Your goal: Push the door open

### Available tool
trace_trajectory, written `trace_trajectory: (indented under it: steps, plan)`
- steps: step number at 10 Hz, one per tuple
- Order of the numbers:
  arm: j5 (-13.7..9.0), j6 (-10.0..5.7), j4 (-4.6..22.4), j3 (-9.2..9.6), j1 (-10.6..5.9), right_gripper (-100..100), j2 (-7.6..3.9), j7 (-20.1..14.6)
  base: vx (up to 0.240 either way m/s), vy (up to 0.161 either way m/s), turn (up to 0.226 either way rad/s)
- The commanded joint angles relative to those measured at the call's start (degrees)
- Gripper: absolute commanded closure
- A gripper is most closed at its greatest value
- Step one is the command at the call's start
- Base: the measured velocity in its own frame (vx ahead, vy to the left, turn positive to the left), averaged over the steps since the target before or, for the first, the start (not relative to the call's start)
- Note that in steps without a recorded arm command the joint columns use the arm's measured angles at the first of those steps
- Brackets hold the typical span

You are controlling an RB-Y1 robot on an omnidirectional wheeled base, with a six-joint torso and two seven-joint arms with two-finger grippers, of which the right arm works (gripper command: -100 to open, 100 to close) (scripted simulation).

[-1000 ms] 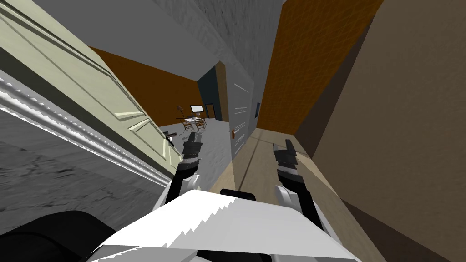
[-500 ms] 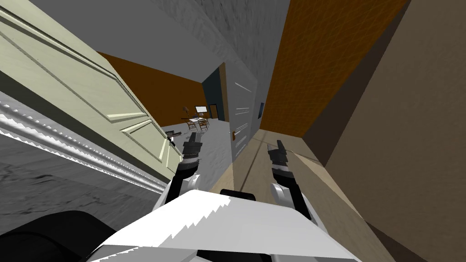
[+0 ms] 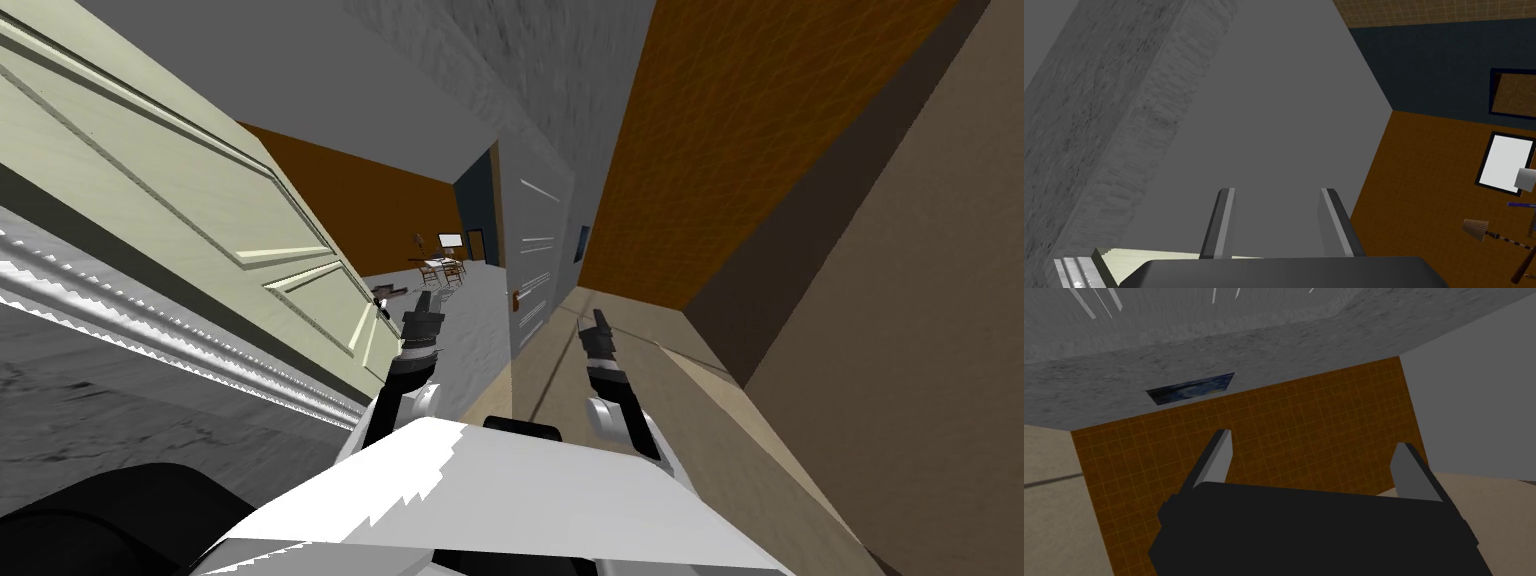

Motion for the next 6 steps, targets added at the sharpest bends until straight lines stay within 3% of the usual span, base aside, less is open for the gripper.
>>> trace_trajectory:
  steps: [1, 6]
  plan:
    - [0.07, 0.37, 1.84, 1.07, -0.93, -100, -0.38, 0.04, 0.145, -0.120, 0.193]
    - [0.20, 1.47, 7.13, 3.51, -4.07, -100, -1.15, 0.15, 0.082, -0.086, 0.131]
